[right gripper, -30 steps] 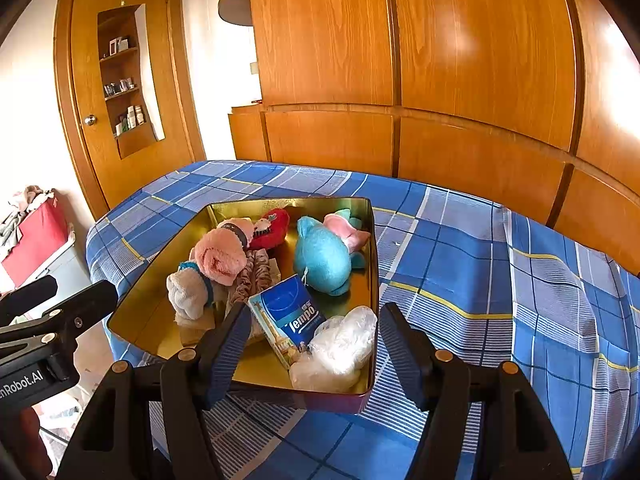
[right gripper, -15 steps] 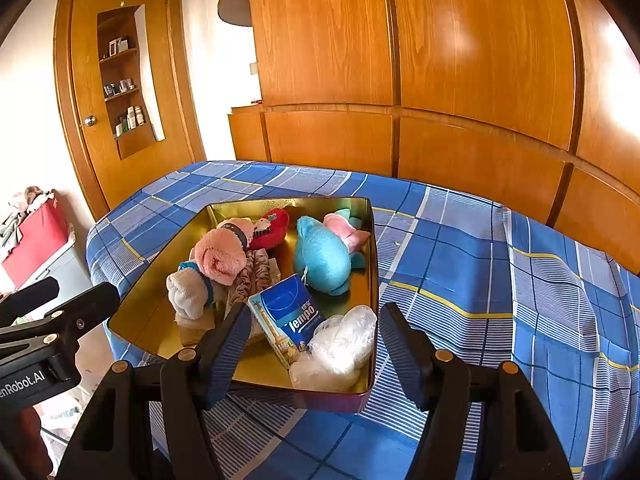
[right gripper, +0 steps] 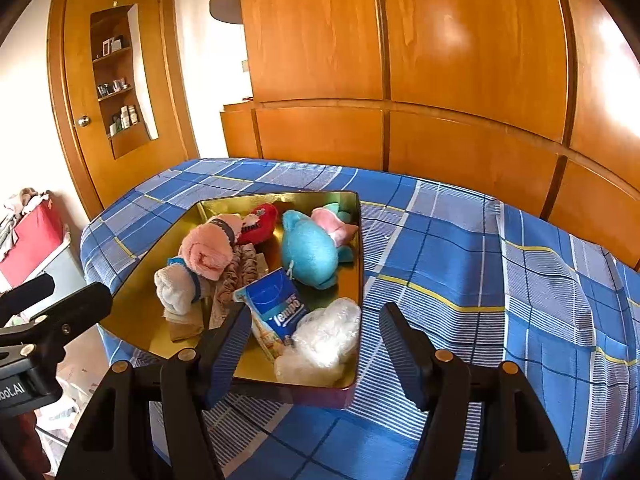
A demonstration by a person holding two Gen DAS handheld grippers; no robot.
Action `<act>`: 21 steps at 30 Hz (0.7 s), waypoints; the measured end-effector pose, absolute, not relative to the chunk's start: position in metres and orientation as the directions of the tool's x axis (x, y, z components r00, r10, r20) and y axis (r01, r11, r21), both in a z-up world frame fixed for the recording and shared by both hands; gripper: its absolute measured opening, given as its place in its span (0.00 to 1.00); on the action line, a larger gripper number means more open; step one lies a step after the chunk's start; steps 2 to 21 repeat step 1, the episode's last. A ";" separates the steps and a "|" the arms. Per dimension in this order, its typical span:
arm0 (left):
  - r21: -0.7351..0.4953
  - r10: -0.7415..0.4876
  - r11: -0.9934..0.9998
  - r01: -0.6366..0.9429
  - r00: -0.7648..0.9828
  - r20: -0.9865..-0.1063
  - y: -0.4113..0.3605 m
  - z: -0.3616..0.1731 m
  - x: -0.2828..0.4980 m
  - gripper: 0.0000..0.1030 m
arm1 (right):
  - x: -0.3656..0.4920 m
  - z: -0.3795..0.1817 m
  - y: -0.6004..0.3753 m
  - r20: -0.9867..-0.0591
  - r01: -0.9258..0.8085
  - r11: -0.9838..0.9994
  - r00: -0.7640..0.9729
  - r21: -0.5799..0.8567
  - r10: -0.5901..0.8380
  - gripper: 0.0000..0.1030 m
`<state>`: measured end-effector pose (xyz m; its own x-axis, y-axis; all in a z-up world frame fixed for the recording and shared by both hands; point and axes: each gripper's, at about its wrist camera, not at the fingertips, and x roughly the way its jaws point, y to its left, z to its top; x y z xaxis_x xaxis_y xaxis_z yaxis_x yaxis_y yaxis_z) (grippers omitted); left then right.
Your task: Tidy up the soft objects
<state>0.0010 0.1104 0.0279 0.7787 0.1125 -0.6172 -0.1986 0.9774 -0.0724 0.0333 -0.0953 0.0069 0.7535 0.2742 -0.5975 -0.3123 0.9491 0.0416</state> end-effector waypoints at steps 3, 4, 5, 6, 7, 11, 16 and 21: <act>-0.070 0.114 0.978 -0.198 0.778 -0.618 0.110 0.028 0.001 0.99 | 0.034 0.008 -0.099 -0.596 -0.308 0.951 0.757 0.038 0.269 0.65; -0.070 0.114 0.978 -0.198 0.778 -0.618 0.110 0.028 0.001 0.99 | 0.034 0.008 -0.099 -0.596 -0.308 0.951 0.757 0.038 0.269 0.65; -0.070 0.114 0.978 -0.198 0.778 -0.618 0.110 0.028 0.001 0.99 | 0.034 0.008 -0.099 -0.596 -0.308 0.951 0.757 0.038 0.269 0.65; -0.070 0.114 0.978 -0.198 0.778 -0.618 0.110 0.028 0.001 0.99 | 0.034 0.008 -0.099 -0.596 -0.308 0.951 0.757 0.038 0.269 0.65; -0.070 0.114 0.978 -0.198 0.778 -0.618 0.110 0.028 0.001 0.99 | 0.034 0.008 -0.099 -0.596 -0.308 0.951 0.757 0.038 0.269 0.65; -0.070 0.114 0.978 -0.198 0.778 -0.618 0.110 0.028 0.001 0.99 | 0.034 0.008 -0.099 -0.596 -0.308 0.951 0.757 0.038 0.269 0.65; -0.070 0.114 0.978 -0.198 0.778 -0.618 0.110 0.028 0.001 0.99 | 0.034 0.008 -0.099 -0.596 -0.308 0.951 0.757 0.038 0.269 0.65; -0.070 0.114 0.978 -0.198 0.778 -0.618 0.110 0.028 0.001 0.99 | 0.034 0.008 -0.099 -0.596 -0.308 0.951 0.757 0.038 0.269 0.65</act>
